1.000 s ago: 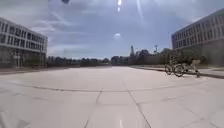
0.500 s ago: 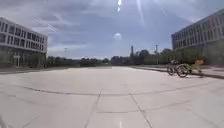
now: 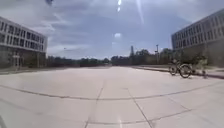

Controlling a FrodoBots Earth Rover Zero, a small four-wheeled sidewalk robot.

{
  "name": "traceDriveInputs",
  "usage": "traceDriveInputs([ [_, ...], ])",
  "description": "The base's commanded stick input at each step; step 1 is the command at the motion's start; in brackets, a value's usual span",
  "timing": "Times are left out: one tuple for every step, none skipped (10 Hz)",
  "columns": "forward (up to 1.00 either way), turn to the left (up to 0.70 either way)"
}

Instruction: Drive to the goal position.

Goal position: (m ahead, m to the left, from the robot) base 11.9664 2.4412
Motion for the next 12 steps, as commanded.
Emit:
traceDriveInputs([
  [0.50,0.00],
  [0.50,0.00],
  [0.50,0.00],
  [0.50,0.00],
  [0.50,0.00],
  [0.50,0.00],
  [0.50,0.00],
  [0.50,0.00],
  [0.50,0.00],
  [0.50,0.00],
  [0.50,0.00],
  [0.50,0.00],
])
